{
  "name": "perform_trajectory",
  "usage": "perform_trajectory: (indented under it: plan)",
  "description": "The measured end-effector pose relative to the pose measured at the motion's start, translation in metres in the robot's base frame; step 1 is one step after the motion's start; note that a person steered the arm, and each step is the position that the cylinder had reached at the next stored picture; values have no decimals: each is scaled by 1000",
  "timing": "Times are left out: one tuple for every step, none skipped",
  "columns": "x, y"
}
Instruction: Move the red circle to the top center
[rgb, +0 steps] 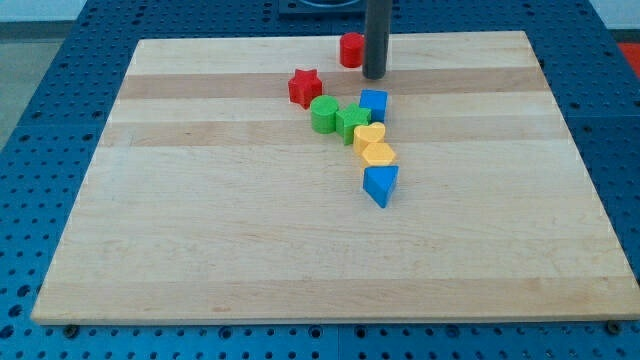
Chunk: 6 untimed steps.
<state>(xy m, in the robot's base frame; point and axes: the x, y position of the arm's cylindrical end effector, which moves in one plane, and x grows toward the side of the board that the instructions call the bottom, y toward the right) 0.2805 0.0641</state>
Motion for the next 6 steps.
perform_trajectory:
  plan:
    - [-6, 24]
    - [-34, 34]
    - [-55, 31]
    - [-55, -1]
    - [-55, -30]
    - [-53, -20]
